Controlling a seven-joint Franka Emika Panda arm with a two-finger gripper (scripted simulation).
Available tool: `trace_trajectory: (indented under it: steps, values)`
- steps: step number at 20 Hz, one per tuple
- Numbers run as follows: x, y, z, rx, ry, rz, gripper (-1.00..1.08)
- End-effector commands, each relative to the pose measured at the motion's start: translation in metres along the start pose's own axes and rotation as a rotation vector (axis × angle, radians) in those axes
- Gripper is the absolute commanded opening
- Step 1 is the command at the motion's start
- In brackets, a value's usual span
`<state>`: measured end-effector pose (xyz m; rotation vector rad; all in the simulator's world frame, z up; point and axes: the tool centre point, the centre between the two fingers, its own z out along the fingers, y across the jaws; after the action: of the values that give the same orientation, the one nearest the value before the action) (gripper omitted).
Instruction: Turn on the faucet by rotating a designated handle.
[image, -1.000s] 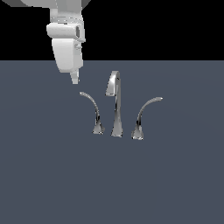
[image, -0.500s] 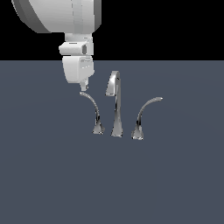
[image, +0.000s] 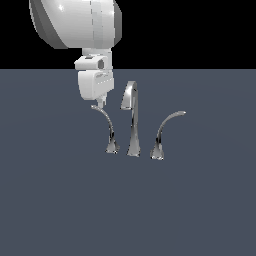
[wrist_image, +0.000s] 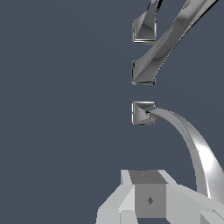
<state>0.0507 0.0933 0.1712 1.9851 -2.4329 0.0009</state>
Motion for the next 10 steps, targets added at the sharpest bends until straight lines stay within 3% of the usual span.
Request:
trace_trajectory:
  steps: [1, 10]
  values:
    - [0.000, -0.002, 0.001, 0.001, 0.000, 0.007, -1.00]
    - [-0.007, 0.016, 0.001, 0.000, 0.000, 0.007, -1.00]
